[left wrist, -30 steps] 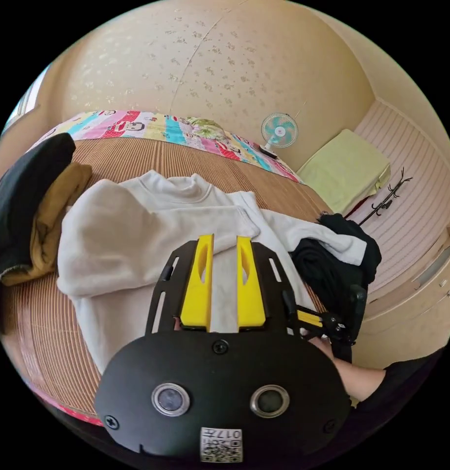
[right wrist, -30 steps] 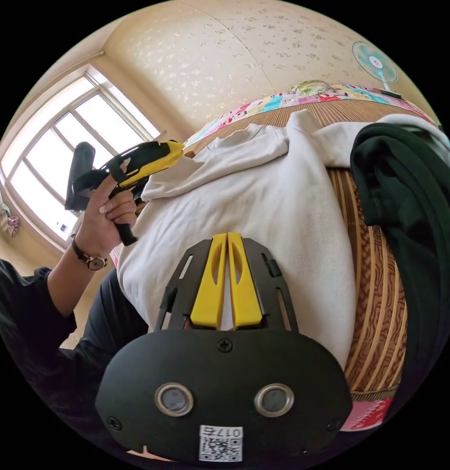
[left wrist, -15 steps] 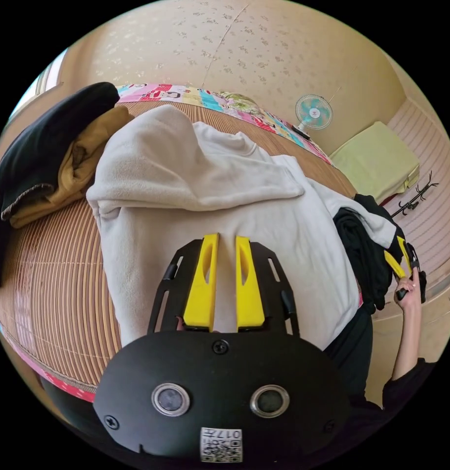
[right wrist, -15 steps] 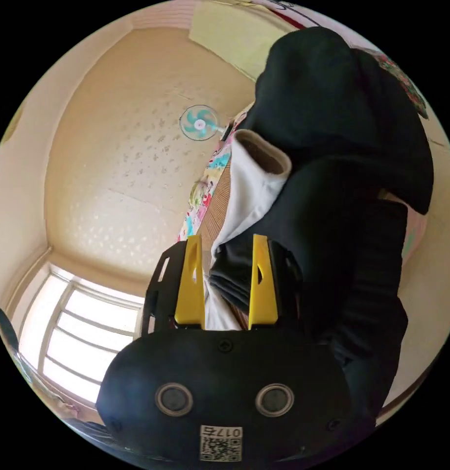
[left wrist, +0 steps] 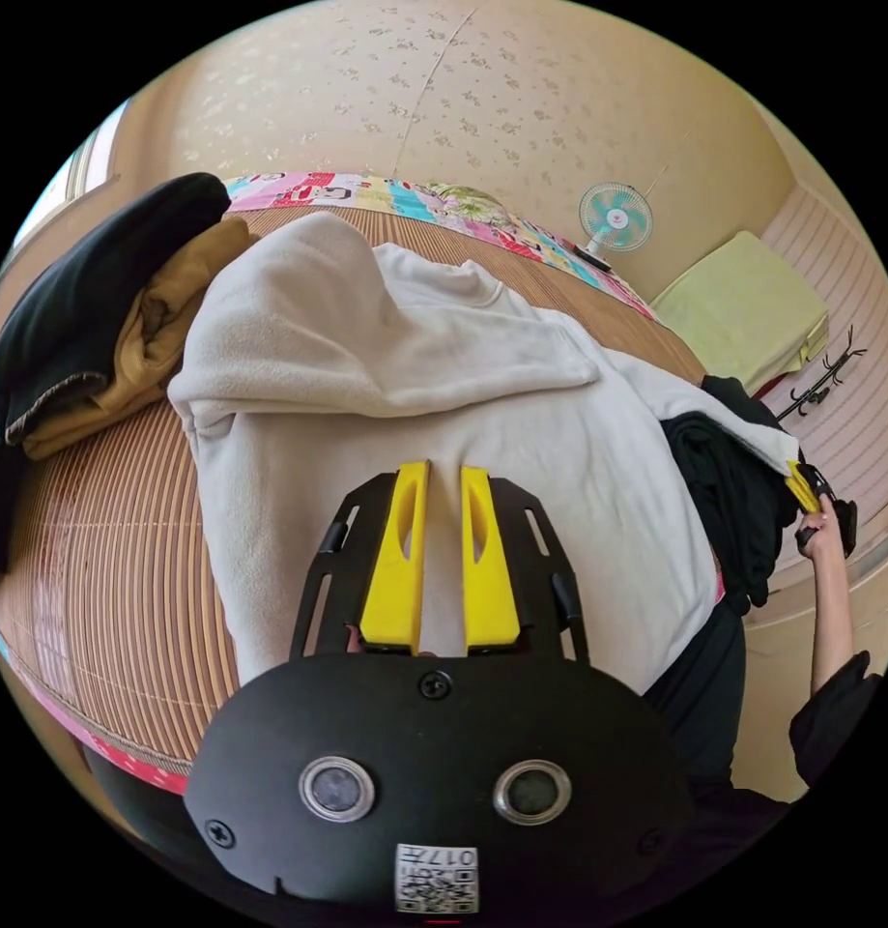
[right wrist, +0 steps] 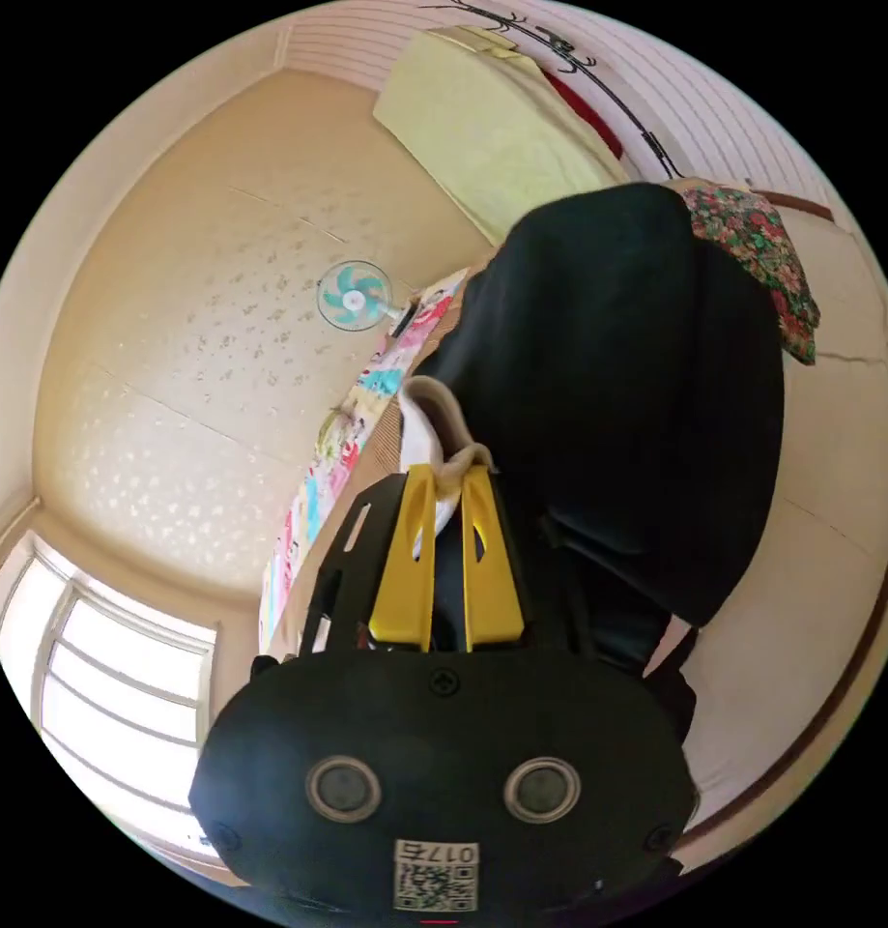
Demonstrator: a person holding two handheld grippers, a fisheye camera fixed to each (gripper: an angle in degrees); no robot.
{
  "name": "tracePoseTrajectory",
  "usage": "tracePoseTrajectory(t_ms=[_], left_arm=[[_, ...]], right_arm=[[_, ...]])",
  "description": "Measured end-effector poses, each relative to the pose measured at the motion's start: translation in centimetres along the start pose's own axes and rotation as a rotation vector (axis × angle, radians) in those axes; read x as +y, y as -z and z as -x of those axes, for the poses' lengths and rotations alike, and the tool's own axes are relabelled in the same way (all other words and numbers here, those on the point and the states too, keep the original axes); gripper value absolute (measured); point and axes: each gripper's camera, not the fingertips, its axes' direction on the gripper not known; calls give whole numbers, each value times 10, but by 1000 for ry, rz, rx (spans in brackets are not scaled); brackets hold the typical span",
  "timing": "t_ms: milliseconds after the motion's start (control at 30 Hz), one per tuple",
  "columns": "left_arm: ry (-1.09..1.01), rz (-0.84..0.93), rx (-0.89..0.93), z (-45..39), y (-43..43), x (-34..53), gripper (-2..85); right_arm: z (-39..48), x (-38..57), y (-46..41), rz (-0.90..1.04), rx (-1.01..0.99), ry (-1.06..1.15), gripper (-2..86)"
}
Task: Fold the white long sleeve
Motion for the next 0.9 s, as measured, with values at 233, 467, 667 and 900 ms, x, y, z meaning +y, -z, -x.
tracePoseTrajectory(t_ms=[233,467,667,900], left_arm=[[-7,10,-6,5,5,-2,70],[-240,-141,109,-59,41,-50,105],[-426,171,74,-109,-69,-125,112],[-193,-65,255,-70,-14,-145,25]], right_arm=[[143,46,3,-89,-133,307,29],[177,51,-3,-88,-287,309,29],[125,48,-7,-24,-156,301,27],[52,30,1,53,-12,353,26]])
